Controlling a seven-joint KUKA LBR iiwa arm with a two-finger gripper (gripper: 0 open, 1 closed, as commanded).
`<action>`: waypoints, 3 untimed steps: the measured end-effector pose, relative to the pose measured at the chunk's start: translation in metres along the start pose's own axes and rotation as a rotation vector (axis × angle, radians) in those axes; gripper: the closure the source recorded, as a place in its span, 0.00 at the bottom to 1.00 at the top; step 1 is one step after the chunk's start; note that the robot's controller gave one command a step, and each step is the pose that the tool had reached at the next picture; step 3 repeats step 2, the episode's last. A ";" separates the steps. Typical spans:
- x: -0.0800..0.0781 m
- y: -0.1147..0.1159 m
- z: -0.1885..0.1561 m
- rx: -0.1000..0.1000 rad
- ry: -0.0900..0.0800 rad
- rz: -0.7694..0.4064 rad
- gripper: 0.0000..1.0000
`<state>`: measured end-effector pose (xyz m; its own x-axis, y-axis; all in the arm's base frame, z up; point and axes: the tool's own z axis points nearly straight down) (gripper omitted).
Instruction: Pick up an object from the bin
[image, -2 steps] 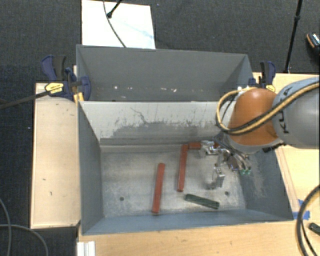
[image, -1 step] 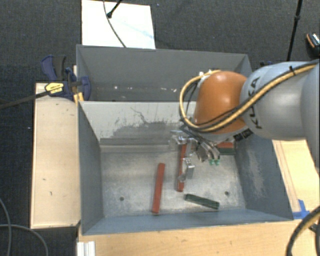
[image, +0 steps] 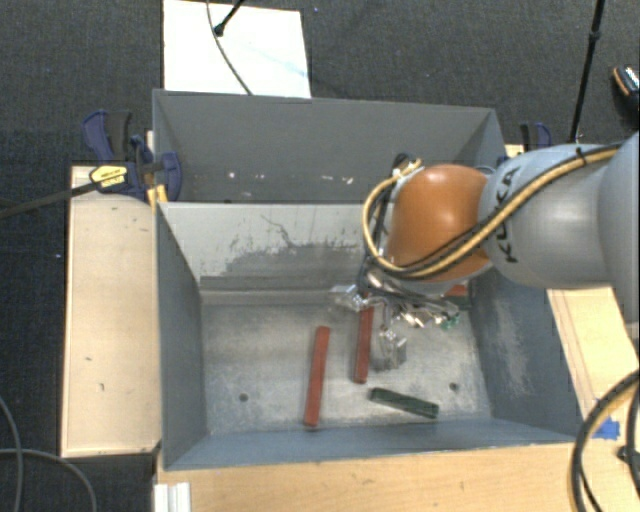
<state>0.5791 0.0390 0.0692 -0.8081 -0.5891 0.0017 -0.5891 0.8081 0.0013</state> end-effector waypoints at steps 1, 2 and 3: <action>-0.002 0.001 -0.002 -0.001 -0.004 0.004 1.00; 0.006 -0.001 -0.199 0.007 -0.012 0.048 1.00; 0.006 -0.001 -0.199 0.007 -0.012 0.048 1.00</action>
Offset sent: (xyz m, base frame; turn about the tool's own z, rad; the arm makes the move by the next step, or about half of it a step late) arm 0.0000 0.0000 0.0000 0.0000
